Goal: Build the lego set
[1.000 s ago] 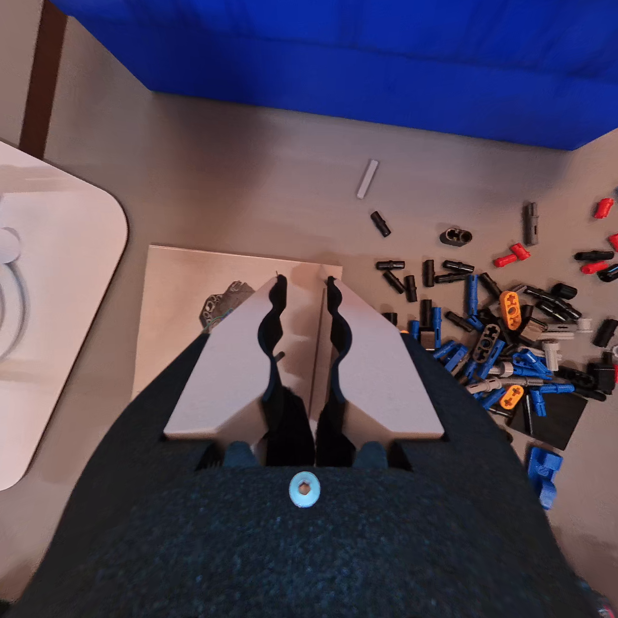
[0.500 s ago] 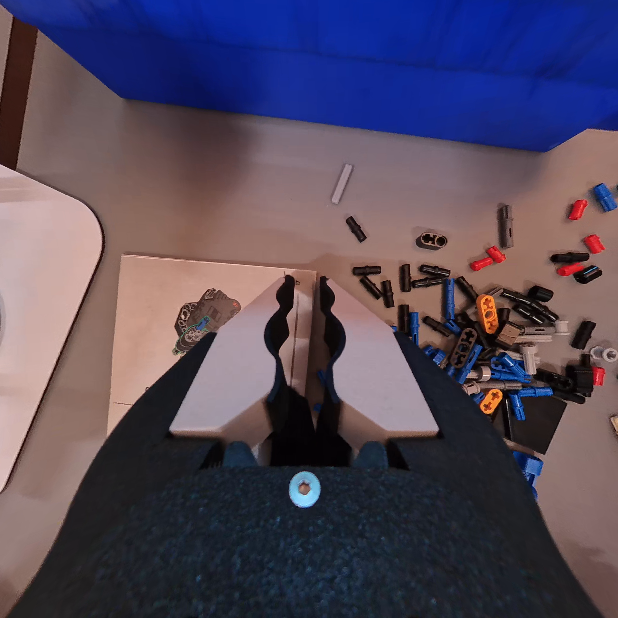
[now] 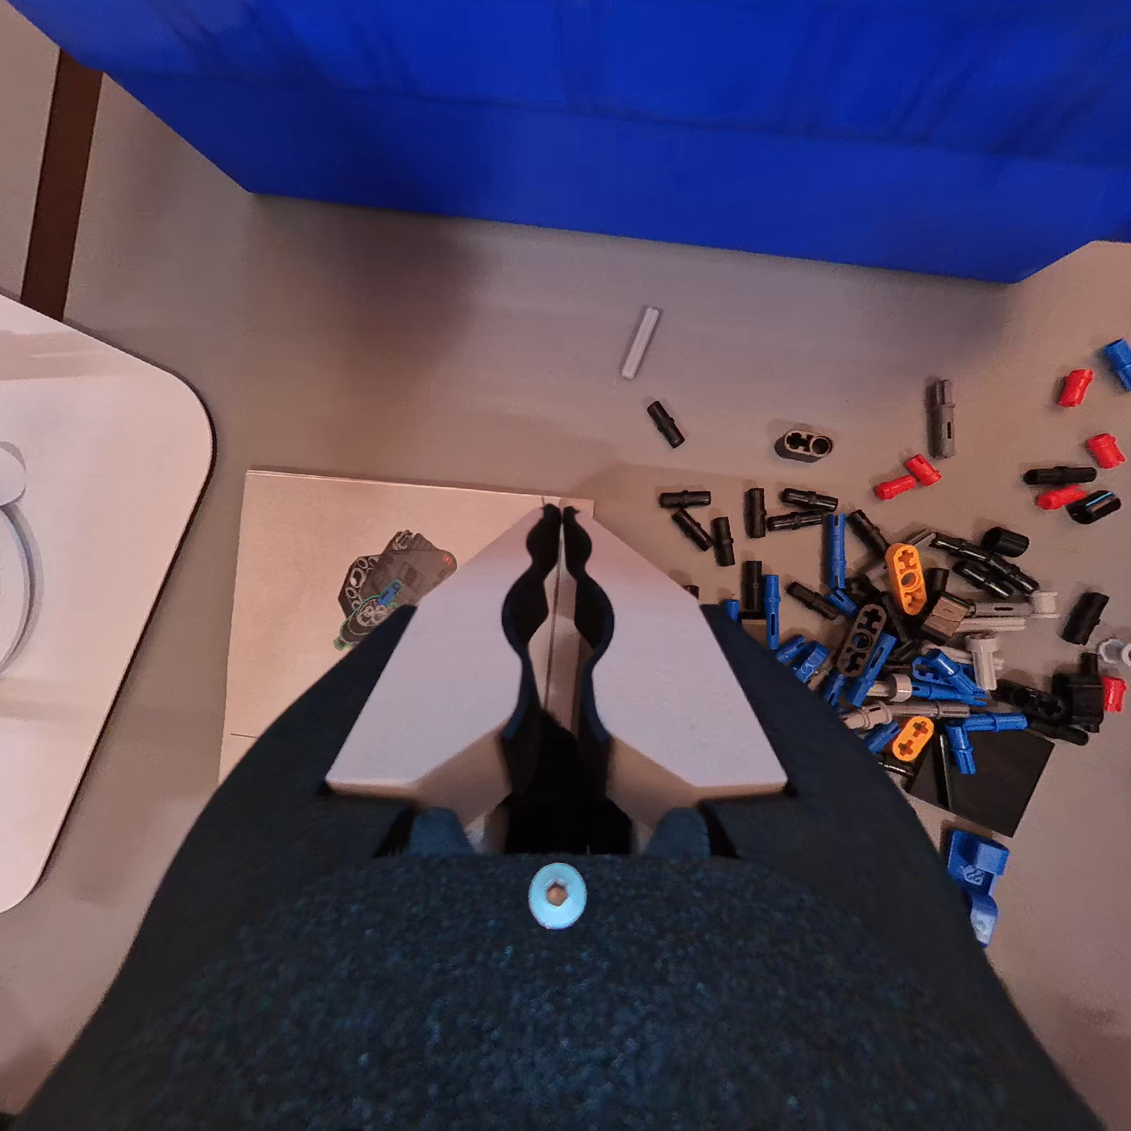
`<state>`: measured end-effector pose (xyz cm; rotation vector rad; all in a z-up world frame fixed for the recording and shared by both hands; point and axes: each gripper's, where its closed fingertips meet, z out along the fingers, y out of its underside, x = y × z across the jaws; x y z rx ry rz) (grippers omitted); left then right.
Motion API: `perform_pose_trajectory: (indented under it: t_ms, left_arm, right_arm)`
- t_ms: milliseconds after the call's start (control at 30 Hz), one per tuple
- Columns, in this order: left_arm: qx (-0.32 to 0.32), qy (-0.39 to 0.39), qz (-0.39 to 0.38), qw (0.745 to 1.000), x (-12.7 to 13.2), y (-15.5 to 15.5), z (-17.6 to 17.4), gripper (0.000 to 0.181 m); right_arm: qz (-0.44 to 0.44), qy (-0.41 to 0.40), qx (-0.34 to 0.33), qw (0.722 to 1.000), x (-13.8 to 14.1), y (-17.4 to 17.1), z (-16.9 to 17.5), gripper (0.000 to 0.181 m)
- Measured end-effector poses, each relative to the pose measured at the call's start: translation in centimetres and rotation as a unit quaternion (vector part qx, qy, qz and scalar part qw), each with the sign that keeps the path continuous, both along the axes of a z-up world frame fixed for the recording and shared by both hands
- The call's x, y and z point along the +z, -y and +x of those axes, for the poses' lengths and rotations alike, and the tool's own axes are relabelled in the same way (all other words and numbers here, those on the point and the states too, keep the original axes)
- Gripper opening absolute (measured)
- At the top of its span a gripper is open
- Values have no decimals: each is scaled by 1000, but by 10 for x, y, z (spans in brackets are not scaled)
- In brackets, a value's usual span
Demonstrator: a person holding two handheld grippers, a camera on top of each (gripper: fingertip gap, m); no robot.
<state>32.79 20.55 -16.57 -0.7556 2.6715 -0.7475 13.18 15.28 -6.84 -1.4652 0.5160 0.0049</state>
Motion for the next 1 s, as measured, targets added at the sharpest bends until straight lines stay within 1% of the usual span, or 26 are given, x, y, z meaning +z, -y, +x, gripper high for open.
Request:
perform_pose_trajectory:
  t_ms: [100, 300, 433, 533, 667, 867, 967, 1000]
  left_arm:
    - [0, -13, -10, 1000, -1, 1, -3, 0]
    - [2, -10, -25, 1000, 2, 0, -3, 0]
    - [16, 21, -34, 999, 13, -7, 1, 0]
    - [34, 38, -42, 998, 22, -20, 1, 0]
    - [70, 60, -58, 994, 38, -49, -6, 0]
    - [149, 62, -112, 980, 54, -106, -31, 0]
    - [192, 65, -114, 973, 59, -147, -56, 0]
    - [207, 67, -108, 970, 59, -164, -66, 0]
  right_arm:
    - [0, 0, 0, 1000, 0, 0, 0, 39]
    - [-2, 1, 0, 1000, 0, 0, 0, 39]
    - [-6, 3, -1, 1000, -1, -1, 0, 39]
    - [-10, 6, -2, 1000, -1, -2, 0, 39]
    - [-19, 10, -2, 1000, -3, -4, -1, 39]
    - [-40, 18, -5, 999, -7, -8, -1, 38]
    - [-72, 31, -11, 997, -5, -13, 0, 37]
    - [-86, 41, -15, 995, -1, -16, 2, 36]
